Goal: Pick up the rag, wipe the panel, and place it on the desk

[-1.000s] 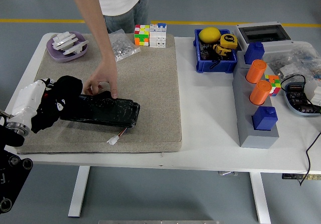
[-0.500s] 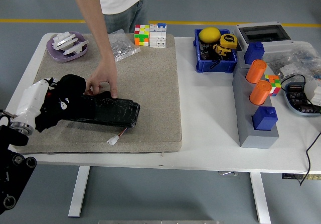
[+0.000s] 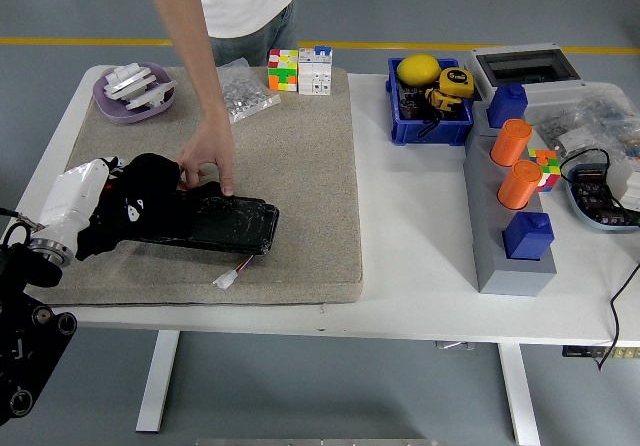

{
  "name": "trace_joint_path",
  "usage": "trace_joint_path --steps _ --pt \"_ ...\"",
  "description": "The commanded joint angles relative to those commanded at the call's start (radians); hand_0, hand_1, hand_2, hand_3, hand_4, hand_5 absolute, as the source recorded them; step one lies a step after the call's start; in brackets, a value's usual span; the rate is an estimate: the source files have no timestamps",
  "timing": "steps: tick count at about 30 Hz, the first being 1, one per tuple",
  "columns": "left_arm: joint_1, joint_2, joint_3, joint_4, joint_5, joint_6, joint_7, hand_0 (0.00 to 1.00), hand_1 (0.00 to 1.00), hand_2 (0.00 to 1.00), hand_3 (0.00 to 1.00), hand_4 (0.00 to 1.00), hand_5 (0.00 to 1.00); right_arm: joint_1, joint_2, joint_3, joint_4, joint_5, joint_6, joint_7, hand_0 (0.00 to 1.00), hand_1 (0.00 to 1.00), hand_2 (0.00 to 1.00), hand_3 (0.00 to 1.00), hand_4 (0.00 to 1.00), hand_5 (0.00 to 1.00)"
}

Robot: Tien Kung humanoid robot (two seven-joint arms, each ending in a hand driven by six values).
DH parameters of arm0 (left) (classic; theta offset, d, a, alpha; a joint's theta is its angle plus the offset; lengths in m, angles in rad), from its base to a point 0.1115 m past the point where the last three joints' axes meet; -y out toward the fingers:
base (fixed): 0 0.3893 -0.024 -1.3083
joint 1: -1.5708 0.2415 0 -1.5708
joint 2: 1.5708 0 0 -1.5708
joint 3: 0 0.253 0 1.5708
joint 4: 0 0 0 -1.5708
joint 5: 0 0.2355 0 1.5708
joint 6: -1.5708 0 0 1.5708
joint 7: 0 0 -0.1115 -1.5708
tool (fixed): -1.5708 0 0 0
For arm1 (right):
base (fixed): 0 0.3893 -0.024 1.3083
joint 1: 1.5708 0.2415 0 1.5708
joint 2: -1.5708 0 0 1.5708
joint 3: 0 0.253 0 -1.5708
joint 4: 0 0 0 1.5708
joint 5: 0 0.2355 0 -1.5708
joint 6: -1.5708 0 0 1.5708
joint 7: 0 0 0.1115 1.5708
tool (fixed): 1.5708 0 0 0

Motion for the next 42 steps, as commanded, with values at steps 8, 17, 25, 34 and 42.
trace_joint_path --steps 8,17,25,34,42 --pt "-0.01 0.003 0.083 -0.038 0.004 -0.001 0.006 0.247 0.173 0.543 0.457 0.041 0.002 0.0 -0.002 0.006 0.0 -0.006 0.001 0.0 0.713 0.641 0.668 0.554 0.938 0.398" --pt "-0.028 0.002 0.181 -0.062 0.007 0.002 0.012 0.249 0.175 0.537 0.455 0.036 0.002 -0.001 -0.003 -0.003 0.0 0.003 0.001 -0.002 0.715 0.641 0.668 0.555 0.938 0.398" --pt "-0.047 -0.001 0.248 -0.062 0.0 0.005 0.013 0.248 0.179 0.538 0.453 0.037 0.002 0.0 -0.004 0.004 0.0 -0.004 0.006 -0.002 0.715 0.642 0.668 0.555 0.94 0.398" --pt "-0.06 0.0 0.339 -0.088 0.002 0.005 0.02 0.249 0.184 0.535 0.452 0.033 0.002 -0.001 -0.005 0.001 0.0 -0.001 0.005 -0.003 0.716 0.64 0.668 0.556 0.942 0.399" --pt "-0.069 -0.002 0.406 -0.113 -0.001 0.006 0.027 0.25 0.184 0.532 0.452 0.03 0.002 -0.002 -0.006 0.008 0.0 -0.009 0.005 -0.004 0.715 0.64 0.668 0.556 0.943 0.4"
